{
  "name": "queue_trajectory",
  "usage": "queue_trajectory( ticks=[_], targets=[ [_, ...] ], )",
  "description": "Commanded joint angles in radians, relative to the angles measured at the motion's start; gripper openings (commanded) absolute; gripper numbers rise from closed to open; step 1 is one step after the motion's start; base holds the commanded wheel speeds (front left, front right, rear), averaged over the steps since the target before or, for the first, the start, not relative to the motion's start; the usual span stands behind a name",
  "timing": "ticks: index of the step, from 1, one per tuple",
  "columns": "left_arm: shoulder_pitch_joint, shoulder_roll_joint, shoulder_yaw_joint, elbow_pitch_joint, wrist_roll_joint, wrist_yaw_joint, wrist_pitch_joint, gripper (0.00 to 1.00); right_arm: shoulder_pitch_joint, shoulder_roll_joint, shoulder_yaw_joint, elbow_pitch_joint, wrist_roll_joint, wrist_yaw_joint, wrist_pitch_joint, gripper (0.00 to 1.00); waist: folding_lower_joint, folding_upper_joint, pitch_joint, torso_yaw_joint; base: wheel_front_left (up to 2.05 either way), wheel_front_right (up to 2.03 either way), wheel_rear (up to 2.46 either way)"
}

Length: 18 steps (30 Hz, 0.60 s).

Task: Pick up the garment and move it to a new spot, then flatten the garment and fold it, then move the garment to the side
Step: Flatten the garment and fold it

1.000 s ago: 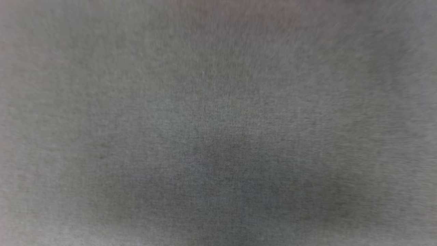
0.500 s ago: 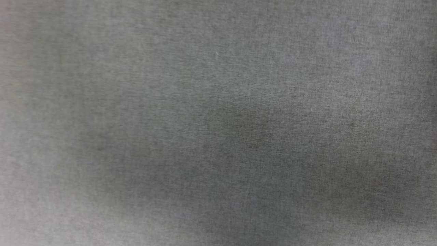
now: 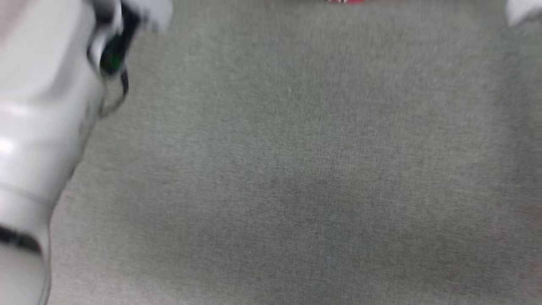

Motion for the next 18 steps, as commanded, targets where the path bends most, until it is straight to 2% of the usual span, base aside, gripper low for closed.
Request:
queue_trajectory(
  ticks=[1, 9, 16, 18],
  targets=[
    [0.053, 0.030, -0.018, -0.024, -0.032, 0.000, 0.008, 0.00, 0.056, -0.005, 0.018, -0.016, 0.034, -0.001, -0.001, 0.00, 0.0000, 0.0000, -0.123, 0.002, 0.00, 0.00, 0.00],
    [0.356, 0.164, -0.130, -0.190, -0.151, 0.000, 0.021, 0.00, 0.393, -0.076, 0.139, -0.123, 0.175, -0.001, -0.001, 0.00, 0.0000, 0.0000, -0.308, -0.022, 0.00, 0.00, 0.00],
    [0.624, 0.287, -0.203, -0.363, -0.225, 0.000, 0.031, 0.00, 0.693, -0.143, 0.182, -0.227, 0.220, -0.001, 0.000, 0.00, 0.0000, 0.0000, -0.443, -0.043, 0.00, 0.00, 0.00],
    [0.694, 0.324, -0.212, -0.417, -0.229, 0.019, 0.024, 0.00, 0.774, -0.160, 0.193, -0.257, 0.219, -0.001, 0.001, 0.00, 0.0000, 0.0000, -0.470, -0.050, 0.00, 0.00, 0.00]
  ],
)
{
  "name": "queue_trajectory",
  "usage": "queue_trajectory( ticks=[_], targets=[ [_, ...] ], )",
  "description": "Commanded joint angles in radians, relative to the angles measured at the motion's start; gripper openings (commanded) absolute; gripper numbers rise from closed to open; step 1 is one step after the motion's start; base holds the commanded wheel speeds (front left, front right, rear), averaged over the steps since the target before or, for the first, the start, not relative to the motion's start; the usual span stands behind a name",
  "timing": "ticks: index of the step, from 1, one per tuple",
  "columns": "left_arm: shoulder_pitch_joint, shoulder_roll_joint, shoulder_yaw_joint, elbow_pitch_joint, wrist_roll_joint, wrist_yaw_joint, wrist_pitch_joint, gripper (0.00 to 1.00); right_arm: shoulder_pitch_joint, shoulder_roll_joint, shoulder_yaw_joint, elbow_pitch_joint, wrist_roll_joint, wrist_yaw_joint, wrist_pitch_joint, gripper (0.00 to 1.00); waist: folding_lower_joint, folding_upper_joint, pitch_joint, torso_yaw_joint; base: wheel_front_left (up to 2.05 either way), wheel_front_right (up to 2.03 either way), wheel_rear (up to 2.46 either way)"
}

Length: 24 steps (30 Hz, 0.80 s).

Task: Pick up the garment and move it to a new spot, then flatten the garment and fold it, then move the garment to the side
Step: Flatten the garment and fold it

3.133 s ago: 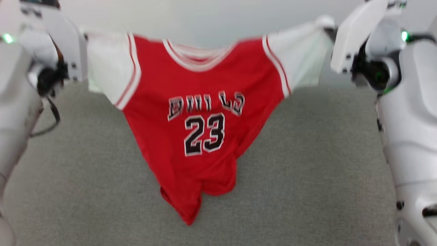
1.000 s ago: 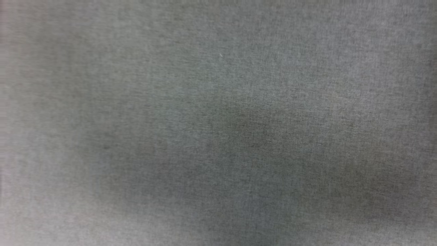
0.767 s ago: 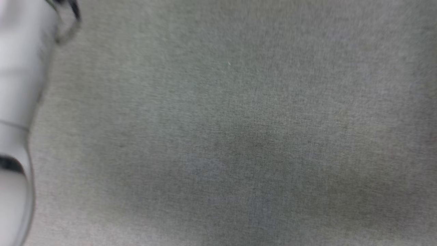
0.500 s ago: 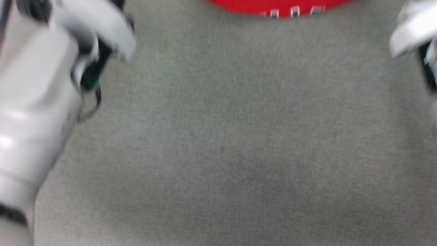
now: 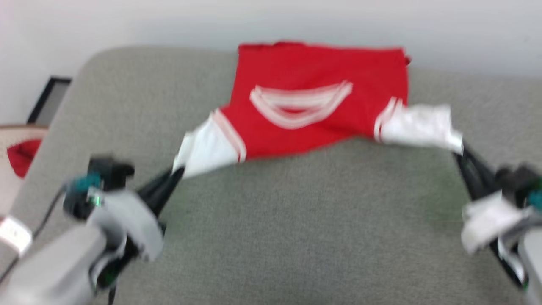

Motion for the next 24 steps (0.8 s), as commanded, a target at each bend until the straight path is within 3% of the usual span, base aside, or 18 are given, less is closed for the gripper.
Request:
queue_trajectory(
  ticks=[1, 11, 16, 24],
  targets=[
    [0.057, 0.027, -0.004, -0.036, -0.007, 0.019, -0.009, 0.00, 0.064, -0.011, 0.006, -0.021, 0.000, -0.001, 0.002, 0.00, 0.0000, 0.0000, -0.121, -0.032, 0.00, 0.00, 0.00],
    [0.374, 0.178, -0.018, -0.274, -0.028, 0.186, -0.035, 0.00, 0.382, -0.097, -0.030, -0.133, 0.008, -0.001, 0.012, 0.00, 0.0000, 0.0000, -0.183, -0.042, 0.00, 0.00, 0.00],
    [0.496, 0.186, 0.010, -0.330, -0.011, 0.242, -0.041, 0.00, 0.511, -0.099, -0.067, -0.144, 0.027, -0.001, 0.007, 0.00, 0.0000, 0.0000, -0.183, -0.032, 0.00, 0.00, 0.00],
    [0.615, 0.148, 0.048, -0.267, 0.035, 0.304, -0.042, 0.00, 0.612, -0.093, -0.042, -0.115, 0.021, -0.001, 0.007, 0.00, 0.0000, 0.0000, -0.179, -0.026, 0.00, 0.00, 0.00]
  ],
)
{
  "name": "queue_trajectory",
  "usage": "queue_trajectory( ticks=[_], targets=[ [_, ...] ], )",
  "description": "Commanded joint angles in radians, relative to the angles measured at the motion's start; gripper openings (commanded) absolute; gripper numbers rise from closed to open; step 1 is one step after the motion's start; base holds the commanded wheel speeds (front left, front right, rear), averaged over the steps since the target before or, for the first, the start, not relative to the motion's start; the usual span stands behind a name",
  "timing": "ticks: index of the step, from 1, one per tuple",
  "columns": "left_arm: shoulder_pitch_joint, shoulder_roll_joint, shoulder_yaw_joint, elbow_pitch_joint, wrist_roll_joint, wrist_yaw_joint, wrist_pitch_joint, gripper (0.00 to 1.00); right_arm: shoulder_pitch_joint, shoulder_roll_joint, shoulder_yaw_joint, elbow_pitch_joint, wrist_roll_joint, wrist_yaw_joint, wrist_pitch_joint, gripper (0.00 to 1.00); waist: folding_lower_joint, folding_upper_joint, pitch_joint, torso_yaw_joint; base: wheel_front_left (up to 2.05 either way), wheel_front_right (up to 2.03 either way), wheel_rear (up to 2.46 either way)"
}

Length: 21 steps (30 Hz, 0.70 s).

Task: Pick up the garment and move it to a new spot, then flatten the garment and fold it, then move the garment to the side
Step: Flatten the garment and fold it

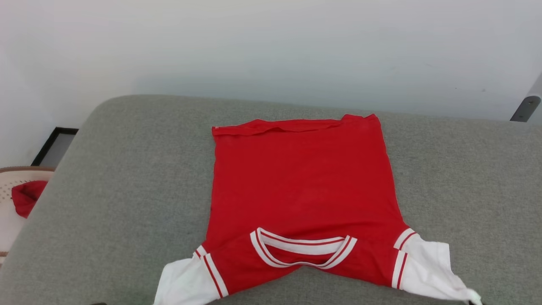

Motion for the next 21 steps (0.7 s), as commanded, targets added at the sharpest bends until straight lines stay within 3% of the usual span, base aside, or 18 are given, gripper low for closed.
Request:
queue_trajectory(
  ticks=[1, 7, 13, 14, 15, 16, 21],
  targets=[
    [0.018, -0.014, 0.019, 0.017, 0.012, 0.007, -0.004, 0.00, 0.016, 0.006, 0.009, 0.009, 0.010, -0.001, -0.002, 0.00, 0.0000, 0.0000, 0.001, 0.002, 0.00, 0.00, 0.00],
    [0.031, -0.075, 0.090, 0.083, 0.075, 0.020, -0.002, 0.00, 0.017, 0.002, 0.040, 0.014, 0.030, -0.001, 0.008, 0.00, 0.0000, 0.0000, 0.008, -0.005, 0.00, 0.00, 0.00],
    [0.036, -0.119, 0.145, 0.116, 0.130, 0.005, -0.002, 0.00, 0.004, 0.001, 0.067, -0.001, 0.046, -0.001, 0.029, 0.00, 0.0000, 0.0000, 0.016, -0.017, 0.00, 0.00, 0.00],
    [0.038, -0.125, 0.155, 0.118, 0.142, 0.003, -0.002, 0.00, 0.001, -0.002, 0.068, -0.005, 0.048, -0.001, 0.032, 0.33, 0.0000, 0.0000, 0.017, -0.020, 0.00, 0.00, 0.00],
    [0.038, -0.132, 0.167, 0.120, 0.152, -0.001, -0.002, 0.00, -0.001, -0.005, 0.068, -0.009, 0.049, -0.001, 0.034, 0.50, 0.0000, 0.0000, 0.019, -0.022, 0.00, 0.00, 0.00],
    [0.042, -0.139, 0.182, 0.119, 0.156, -0.006, -0.002, 0.00, -0.003, -0.006, 0.068, -0.014, 0.047, -0.001, 0.041, 1.00, 0.0000, 0.0000, 0.021, -0.025, 0.00, 0.00, 0.00],
    [0.064, -0.162, 0.234, 0.122, 0.190, -0.016, -0.002, 0.00, -0.001, -0.007, 0.060, -0.072, 0.064, -0.001, 0.075, 1.00, 0.0000, 0.0000, 0.031, -0.035, 0.00, 0.00, 0.00]
  ],
)
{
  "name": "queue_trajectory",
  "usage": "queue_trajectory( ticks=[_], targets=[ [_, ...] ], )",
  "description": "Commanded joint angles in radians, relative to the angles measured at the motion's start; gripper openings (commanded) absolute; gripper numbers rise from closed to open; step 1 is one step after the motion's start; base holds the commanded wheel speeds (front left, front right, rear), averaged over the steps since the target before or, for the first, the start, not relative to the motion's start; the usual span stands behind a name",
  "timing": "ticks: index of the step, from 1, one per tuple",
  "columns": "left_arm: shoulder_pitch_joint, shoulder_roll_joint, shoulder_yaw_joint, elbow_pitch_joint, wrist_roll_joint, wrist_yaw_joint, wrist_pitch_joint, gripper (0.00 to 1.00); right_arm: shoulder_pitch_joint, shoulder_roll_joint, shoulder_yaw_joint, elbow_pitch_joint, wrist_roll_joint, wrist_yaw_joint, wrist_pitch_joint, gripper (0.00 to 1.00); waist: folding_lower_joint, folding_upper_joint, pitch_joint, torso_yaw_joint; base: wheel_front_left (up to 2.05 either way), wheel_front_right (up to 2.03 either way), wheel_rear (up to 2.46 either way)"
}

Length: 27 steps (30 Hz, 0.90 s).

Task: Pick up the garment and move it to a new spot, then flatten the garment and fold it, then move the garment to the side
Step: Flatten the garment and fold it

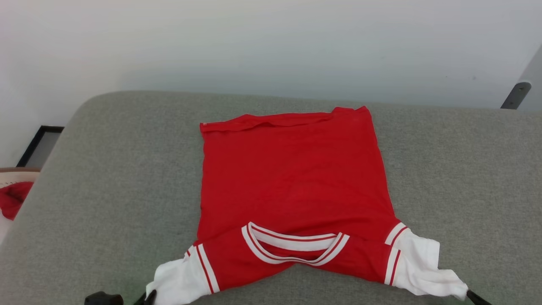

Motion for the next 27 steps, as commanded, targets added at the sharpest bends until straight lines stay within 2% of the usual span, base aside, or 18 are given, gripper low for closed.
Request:
queue_trajectory(
  ticks=[1, 7, 10, 14, 20, 27],
  targets=[
    [0.011, -0.006, 0.010, -0.001, 0.014, -0.004, 0.000, 0.00, 0.001, -0.005, -0.006, -0.019, 0.015, -0.001, 0.004, 1.00, 0.0000, -0.0001, 0.003, -0.002, 0.00, 0.00, 0.00],
    [0.030, -0.033, 0.054, -0.005, 0.041, -0.015, 0.000, 0.00, -0.013, 0.012, -0.056, -0.152, 0.090, -0.001, 0.074, 1.00, 0.0000, -0.0001, 0.013, -0.002, 0.00, 0.00, 0.00],
    [0.034, -0.046, 0.062, -0.004, 0.058, -0.019, 0.000, 0.00, -0.072, 0.054, -0.096, -0.198, 0.131, -0.001, 0.144, 1.00, 0.0000, -0.0001, 0.018, 0.008, 0.00, 0.00, 0.00],
    [0.002, -0.066, 0.050, 0.001, 0.079, -0.031, 0.001, 0.00, -0.212, 0.077, -0.102, -0.213, 0.145, -0.001, 0.239, 1.00, 0.0000, -0.0001, 0.032, 0.041, 0.00, 0.00, 0.00],
    [-0.085, -0.108, 0.013, 0.013, 0.118, -0.063, 0.020, 0.00, -0.481, 0.107, -0.098, -0.081, 0.150, -0.001, 0.357, 1.00, 0.0000, -0.0001, 0.075, 0.121, 0.00, 0.00, 0.00],
    [-0.210, -0.191, -0.036, 0.049, 0.163, -0.118, 0.031, 0.00, -0.799, 0.087, -0.092, 0.223, 0.141, -0.001, 0.460, 1.00, 0.0000, -0.0001, 0.156, 0.235, 0.00, 0.00, 0.00]
  ],
)
